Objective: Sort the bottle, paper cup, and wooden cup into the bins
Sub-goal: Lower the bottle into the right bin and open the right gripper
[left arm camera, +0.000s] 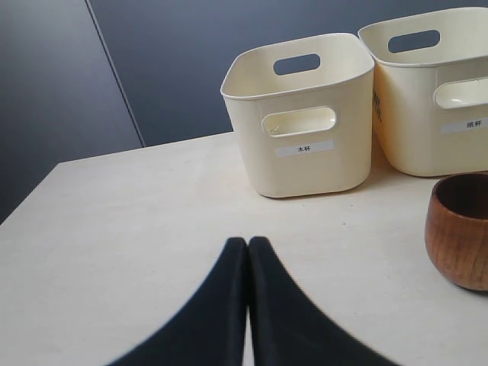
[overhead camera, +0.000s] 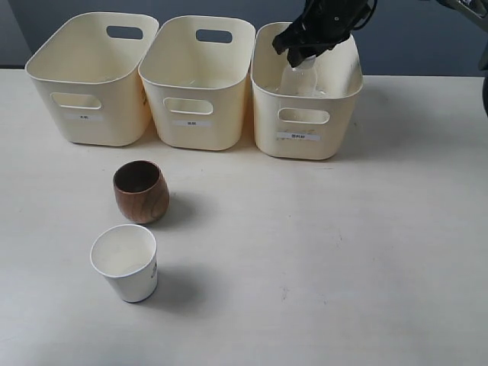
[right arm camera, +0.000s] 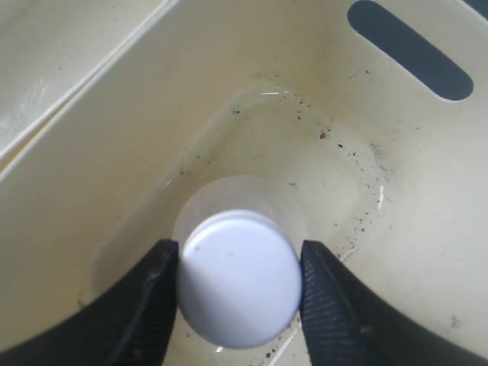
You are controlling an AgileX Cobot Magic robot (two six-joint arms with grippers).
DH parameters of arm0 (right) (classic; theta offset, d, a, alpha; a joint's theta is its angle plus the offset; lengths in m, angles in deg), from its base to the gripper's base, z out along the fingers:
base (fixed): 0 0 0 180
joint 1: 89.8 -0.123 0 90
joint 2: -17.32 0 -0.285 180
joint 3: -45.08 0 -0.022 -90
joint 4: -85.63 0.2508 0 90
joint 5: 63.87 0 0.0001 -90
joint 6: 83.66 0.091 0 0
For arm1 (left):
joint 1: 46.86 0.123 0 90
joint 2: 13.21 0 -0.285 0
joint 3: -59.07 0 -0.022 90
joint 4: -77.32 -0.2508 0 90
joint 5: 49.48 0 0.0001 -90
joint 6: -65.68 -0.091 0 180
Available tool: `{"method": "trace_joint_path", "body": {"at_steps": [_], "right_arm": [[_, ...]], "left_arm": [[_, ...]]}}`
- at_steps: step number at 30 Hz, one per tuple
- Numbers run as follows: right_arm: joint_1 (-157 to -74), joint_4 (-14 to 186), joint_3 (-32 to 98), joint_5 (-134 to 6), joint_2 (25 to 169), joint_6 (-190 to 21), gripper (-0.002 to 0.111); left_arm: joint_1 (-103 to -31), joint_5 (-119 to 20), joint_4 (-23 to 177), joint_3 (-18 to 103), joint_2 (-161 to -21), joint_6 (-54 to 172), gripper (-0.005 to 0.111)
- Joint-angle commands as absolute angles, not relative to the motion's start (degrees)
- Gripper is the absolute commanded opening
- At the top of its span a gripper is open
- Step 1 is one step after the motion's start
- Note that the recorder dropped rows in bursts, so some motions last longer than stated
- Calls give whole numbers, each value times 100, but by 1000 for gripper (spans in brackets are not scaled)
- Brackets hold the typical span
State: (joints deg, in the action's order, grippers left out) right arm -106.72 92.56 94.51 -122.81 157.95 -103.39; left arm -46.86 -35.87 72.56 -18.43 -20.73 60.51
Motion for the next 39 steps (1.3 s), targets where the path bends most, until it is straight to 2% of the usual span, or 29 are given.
{"method": "trace_joint_path", "body": {"at_steps": [1,10,28,39], "right_arm": [[-10633,9279,9492,-12163,15796,-10382,40],[-10633,9386,9492,-12062,15796,-10371,57],[-10633,9609,9492,-12169,15741,-10371,57],[-10787,9829,9492,-12914,14988,-10410,57]], "left_arm": [[-4709,-3617,7270,-1815,-2100,6058,0],[-4709,-3617,7270,-1815,-2100,6058,0],[-4709,-3617,7270,-1815,-2100,6058,0],[-4709,-3617,7270,-1815,-2100,6058,0]]}}
